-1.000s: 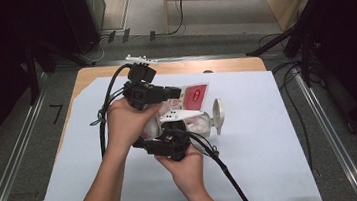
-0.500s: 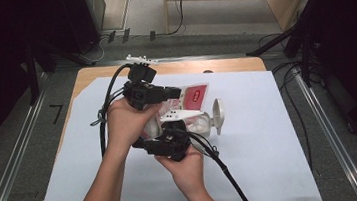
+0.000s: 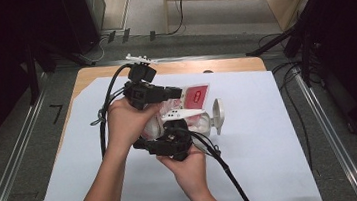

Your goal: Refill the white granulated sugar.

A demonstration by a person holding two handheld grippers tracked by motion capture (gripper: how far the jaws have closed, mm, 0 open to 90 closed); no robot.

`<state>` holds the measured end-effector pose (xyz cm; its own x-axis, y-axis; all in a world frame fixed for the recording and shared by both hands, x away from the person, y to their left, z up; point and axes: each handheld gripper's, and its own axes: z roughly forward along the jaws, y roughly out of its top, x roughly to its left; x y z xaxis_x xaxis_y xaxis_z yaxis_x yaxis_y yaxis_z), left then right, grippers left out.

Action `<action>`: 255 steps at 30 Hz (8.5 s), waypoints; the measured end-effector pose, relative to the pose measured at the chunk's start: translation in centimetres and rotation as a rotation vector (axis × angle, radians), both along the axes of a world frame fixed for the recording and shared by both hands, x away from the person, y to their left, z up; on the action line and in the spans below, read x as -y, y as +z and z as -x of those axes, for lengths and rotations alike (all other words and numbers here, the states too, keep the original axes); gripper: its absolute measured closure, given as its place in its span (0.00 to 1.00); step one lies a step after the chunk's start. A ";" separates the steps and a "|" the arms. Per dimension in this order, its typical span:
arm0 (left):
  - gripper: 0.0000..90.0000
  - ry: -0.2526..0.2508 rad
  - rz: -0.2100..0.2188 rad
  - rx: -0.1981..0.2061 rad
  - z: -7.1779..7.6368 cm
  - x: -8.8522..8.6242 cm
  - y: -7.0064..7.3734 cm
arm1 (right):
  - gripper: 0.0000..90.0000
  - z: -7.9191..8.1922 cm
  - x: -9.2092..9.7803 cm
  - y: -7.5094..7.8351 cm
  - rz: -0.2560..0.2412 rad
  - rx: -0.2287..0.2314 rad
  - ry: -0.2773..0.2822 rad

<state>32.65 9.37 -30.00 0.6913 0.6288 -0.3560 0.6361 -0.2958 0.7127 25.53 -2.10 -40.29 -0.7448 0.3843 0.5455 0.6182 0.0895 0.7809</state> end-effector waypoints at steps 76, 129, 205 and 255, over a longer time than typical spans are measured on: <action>0.93 -0.092 -0.014 0.007 -0.9 -0.6 0.3 | 0.71 0.4 -2.4 -0.1 0.049 0.085 -0.156; 0.93 -0.083 -0.002 0.038 -0.7 0.5 0.6 | 0.70 -0.3 -1.5 0.2 -0.002 0.038 -0.128; 1.00 -0.210 0.031 -0.075 0.7 -7.4 -1.5 | 0.63 0.9 -3.2 -4.1 0.176 0.149 -0.114; 1.00 -0.228 -0.047 -0.097 1.4 -10.3 -2.6 | 0.63 -1.2 -0.6 -6.1 0.195 0.097 -0.200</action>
